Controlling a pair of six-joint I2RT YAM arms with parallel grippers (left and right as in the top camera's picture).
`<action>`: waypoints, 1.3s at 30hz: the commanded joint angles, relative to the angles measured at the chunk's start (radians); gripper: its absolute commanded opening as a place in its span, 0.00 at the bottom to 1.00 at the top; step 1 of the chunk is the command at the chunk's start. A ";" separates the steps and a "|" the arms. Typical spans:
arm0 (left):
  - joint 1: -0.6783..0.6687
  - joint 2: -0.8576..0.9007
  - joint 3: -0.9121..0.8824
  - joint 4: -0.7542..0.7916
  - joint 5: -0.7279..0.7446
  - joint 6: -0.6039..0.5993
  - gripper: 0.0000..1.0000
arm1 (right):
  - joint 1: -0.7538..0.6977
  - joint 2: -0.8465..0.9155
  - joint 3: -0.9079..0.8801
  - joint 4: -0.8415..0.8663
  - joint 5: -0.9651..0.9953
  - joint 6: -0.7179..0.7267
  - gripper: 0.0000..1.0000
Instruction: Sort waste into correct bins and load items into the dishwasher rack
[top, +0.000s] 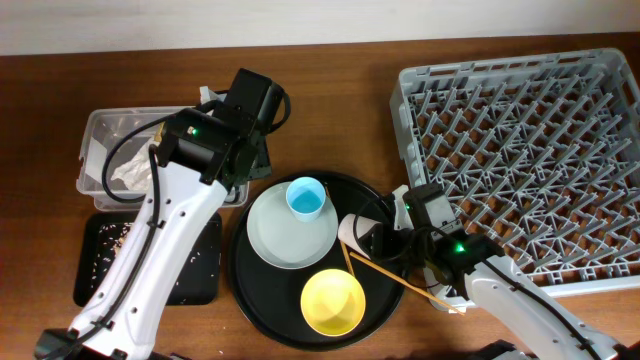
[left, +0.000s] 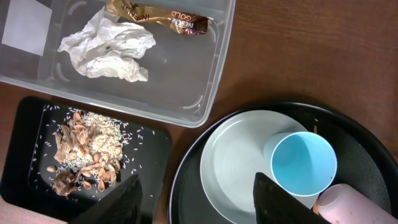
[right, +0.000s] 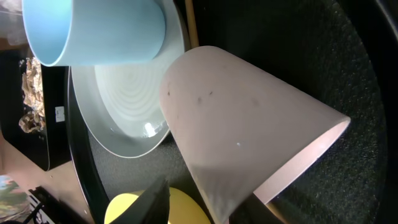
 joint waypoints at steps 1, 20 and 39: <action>0.002 -0.005 0.005 -0.007 0.004 0.015 0.57 | 0.009 0.003 -0.002 0.004 0.013 -0.002 0.29; 0.003 -0.005 0.005 -0.023 0.000 0.020 0.57 | 0.010 -0.068 0.035 0.084 0.090 -0.009 0.12; 0.003 -0.005 0.005 -0.037 -0.001 0.039 0.57 | 0.009 -0.064 0.106 -0.058 0.141 -0.154 0.08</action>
